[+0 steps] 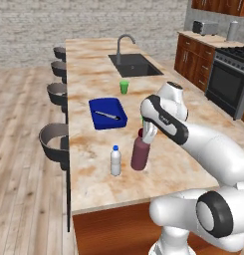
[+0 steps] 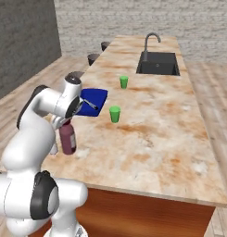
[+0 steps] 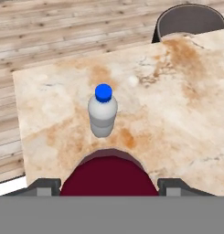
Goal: Place the drinks on the dining counter in a tight cluster.
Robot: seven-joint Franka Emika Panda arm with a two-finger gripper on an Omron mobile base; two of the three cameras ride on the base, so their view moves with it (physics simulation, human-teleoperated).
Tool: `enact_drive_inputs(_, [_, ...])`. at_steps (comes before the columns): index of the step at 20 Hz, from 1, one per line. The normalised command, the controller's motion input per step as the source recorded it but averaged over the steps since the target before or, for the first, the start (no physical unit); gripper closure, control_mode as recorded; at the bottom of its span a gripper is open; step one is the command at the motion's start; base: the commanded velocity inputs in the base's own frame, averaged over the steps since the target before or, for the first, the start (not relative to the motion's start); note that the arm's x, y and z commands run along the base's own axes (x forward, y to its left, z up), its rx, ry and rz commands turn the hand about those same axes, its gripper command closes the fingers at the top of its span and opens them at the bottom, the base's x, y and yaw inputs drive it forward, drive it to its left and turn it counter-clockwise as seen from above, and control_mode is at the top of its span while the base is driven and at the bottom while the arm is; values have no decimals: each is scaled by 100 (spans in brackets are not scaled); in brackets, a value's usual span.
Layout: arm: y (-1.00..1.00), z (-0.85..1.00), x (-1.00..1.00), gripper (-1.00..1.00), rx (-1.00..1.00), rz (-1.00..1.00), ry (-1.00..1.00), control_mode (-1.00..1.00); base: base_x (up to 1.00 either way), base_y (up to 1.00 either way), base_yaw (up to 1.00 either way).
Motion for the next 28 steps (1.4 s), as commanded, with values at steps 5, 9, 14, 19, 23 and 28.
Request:
enact_drive_inputs(5, [6,-21,18,100,0,0,0,-100,0,0,0])
enact_drive_inputs(9, [4,-19,4,100,0,1,0,-100,0,0,0])
enact_drive_inputs(14, [5,-27,10,100,0,0,0,-100,0,0,0])
enact_drive_inputs(19, [7,-35,15,100,0,0,-2,-100,0,0,0])
enact_drive_inputs(23, [0,-11,9,100,0,0,-1,-100,0,0,0])
enact_drive_inputs(28, [0,0,0,100,0,0,0,-100,0,0,0])
